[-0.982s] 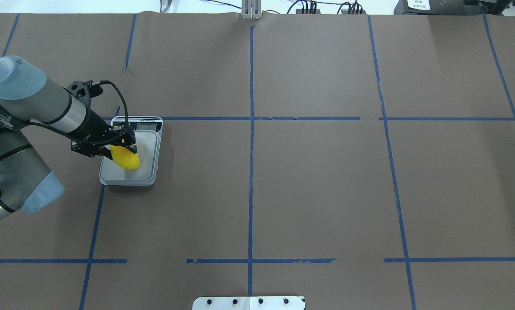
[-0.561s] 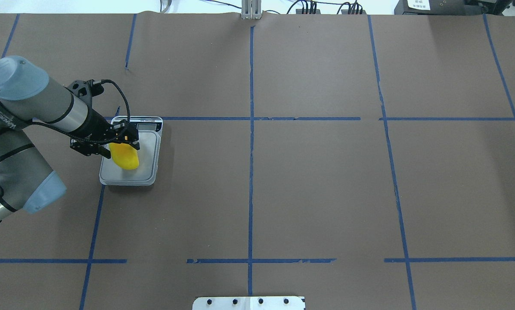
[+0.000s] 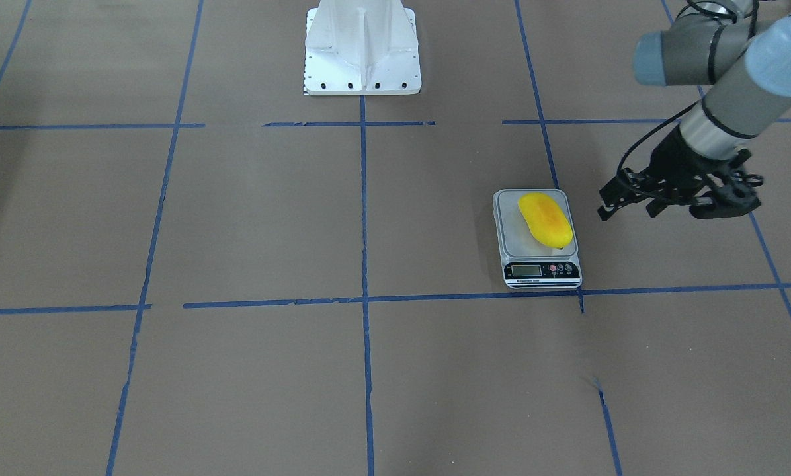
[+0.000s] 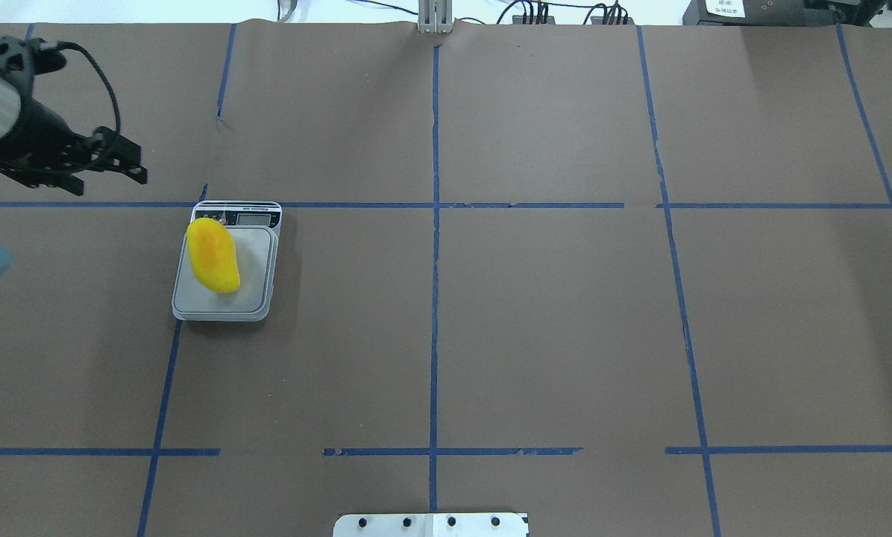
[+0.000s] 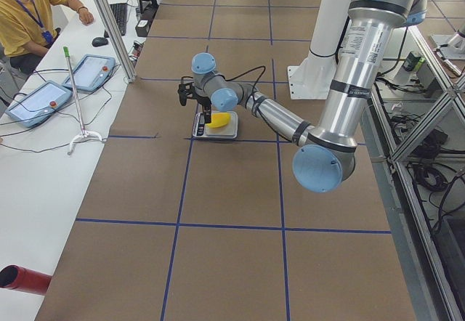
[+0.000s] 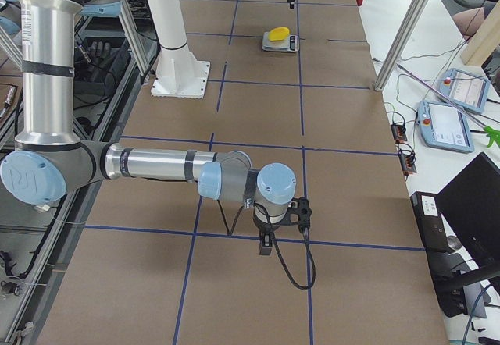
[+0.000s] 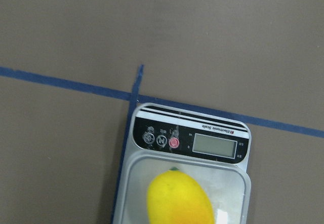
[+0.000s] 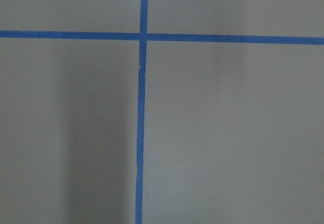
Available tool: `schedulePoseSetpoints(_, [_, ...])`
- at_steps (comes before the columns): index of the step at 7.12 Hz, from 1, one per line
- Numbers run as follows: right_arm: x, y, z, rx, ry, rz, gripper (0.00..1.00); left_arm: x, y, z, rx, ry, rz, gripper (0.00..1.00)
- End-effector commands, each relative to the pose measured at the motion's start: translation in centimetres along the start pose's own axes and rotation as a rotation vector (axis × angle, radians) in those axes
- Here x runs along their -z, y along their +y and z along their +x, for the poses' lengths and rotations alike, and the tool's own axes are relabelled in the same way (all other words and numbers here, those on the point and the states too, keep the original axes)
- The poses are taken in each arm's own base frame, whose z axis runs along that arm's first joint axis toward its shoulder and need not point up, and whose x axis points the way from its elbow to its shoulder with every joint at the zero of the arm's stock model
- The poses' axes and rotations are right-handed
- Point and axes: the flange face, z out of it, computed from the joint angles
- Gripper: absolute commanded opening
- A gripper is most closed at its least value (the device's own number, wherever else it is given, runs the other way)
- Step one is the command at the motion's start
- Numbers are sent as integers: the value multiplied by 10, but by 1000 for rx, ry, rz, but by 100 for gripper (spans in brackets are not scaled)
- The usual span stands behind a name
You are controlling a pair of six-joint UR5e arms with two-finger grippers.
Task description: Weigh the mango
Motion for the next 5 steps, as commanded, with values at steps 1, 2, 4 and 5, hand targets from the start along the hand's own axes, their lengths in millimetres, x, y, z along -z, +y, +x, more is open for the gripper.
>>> schedulePoseSetpoints(1, [0, -1, 0, 1, 0, 1, 100, 34, 1, -120, -140, -97, 18, 100])
schedulePoseSetpoints(2, [0, -1, 0, 1, 0, 1, 100, 54, 9, -192, -217, -138, 20, 100])
schedulePoseSetpoints(4, [0, -1, 0, -1, 0, 1, 100, 76, 31, -313, -312, -191, -2, 100])
schedulePoseSetpoints(5, [0, 0, 0, 0, 0, 0, 100, 91, 35, -372, -281, -216, -7, 100])
